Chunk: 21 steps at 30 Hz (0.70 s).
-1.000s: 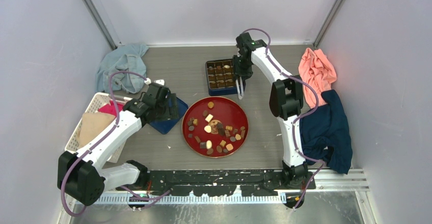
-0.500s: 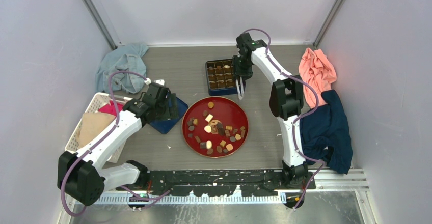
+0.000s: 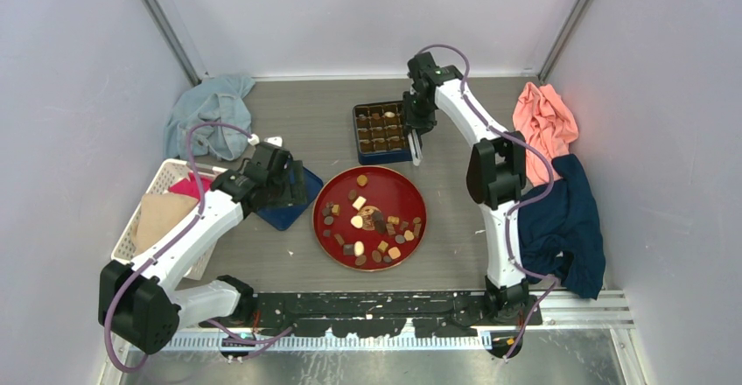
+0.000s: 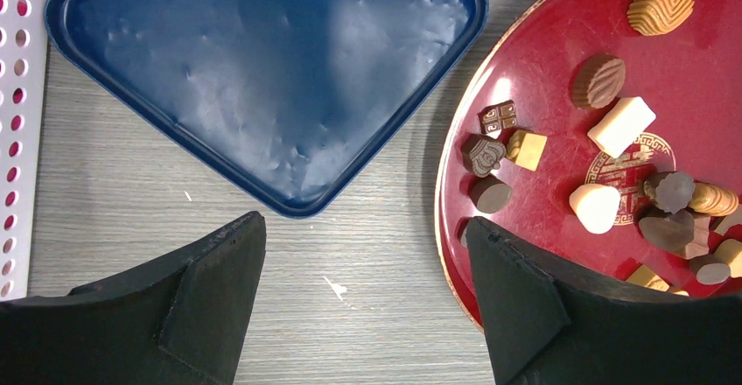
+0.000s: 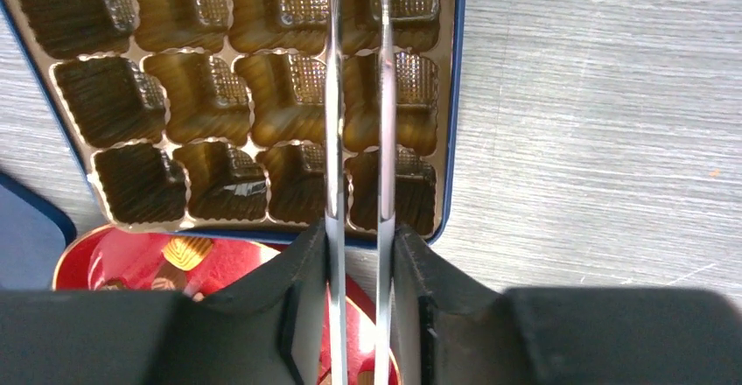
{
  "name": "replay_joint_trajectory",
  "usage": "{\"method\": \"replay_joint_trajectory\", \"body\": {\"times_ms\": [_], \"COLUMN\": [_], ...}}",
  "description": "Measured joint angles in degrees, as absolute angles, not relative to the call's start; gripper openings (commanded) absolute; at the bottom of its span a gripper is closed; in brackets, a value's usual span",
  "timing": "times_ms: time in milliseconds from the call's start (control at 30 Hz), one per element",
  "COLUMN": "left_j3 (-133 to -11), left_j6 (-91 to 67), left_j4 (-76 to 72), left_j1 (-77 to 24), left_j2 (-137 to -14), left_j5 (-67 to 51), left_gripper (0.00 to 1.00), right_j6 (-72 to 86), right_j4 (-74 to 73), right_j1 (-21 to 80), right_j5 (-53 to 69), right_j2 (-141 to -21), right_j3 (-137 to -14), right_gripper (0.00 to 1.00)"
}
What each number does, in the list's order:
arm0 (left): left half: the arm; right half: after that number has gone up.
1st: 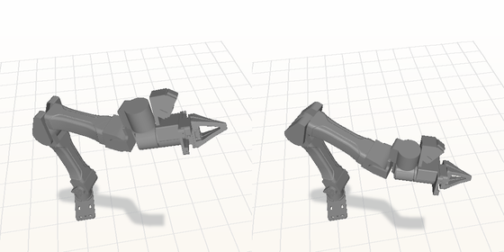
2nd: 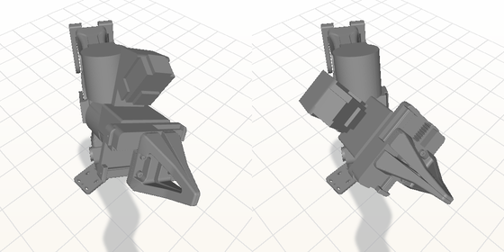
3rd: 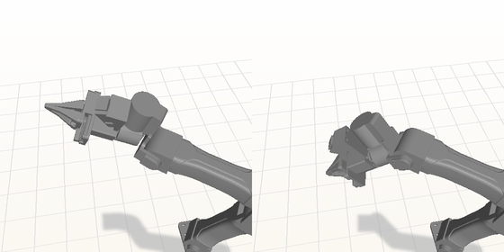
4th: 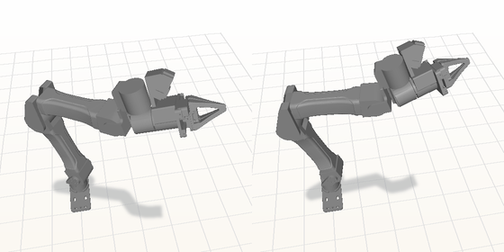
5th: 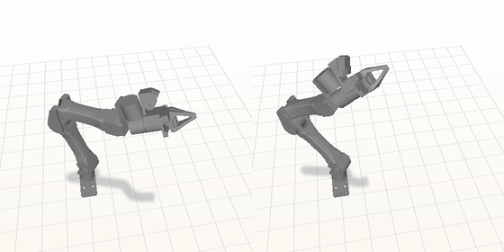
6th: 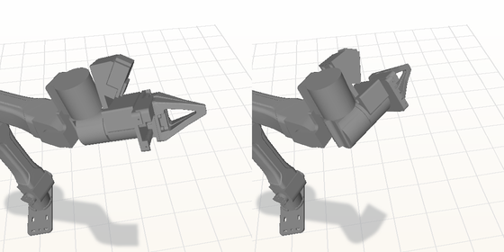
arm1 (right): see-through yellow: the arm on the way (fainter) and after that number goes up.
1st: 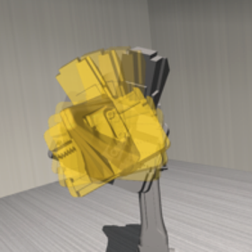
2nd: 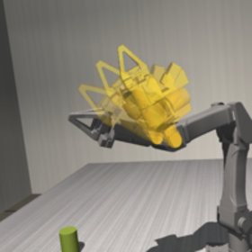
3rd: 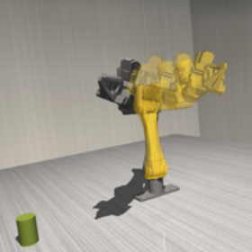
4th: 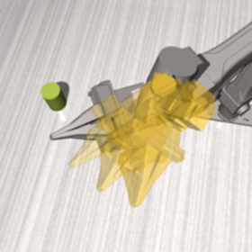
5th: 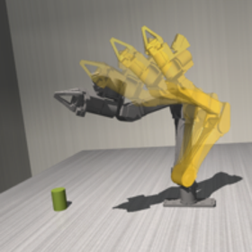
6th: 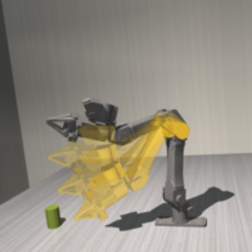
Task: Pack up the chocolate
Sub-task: Place the fake chocolate in the packing box, then pick up the fake chocolate from the plate.
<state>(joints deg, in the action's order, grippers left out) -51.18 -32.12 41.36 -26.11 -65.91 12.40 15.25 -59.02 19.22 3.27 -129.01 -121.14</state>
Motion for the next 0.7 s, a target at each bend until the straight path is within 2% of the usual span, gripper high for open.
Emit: {"method": "replay_joint_trajectory", "body": {"times_ms": [267,533,700], "left_j3": [-51.2,-51.2,-51.2], "left_j6": [-32.1,-32.1,-32.1], "left_j4": [41.4,41.5,41.5], "left_j1": [-26.1,-26.1,-26.1], "left_j2": [-65.6,-64.7,-64.3], "left_j5": [12.4,12.4,12.4], "left_gripper": [0.85,0.85,0.85], "right_j6": [14.9,15.2,16.8], "right_j4": [-59.8,-61.7,-65.1], "right_j1": [20.8,29.5,39.0], "right_j5": [1.0,-3.0,-3.4], "right_j2": [-119.3,-97.8,-93.2], "right_j3": [-116.3,-96.2,-85.8], "right_gripper": [0.25,0.27,0.32]}}
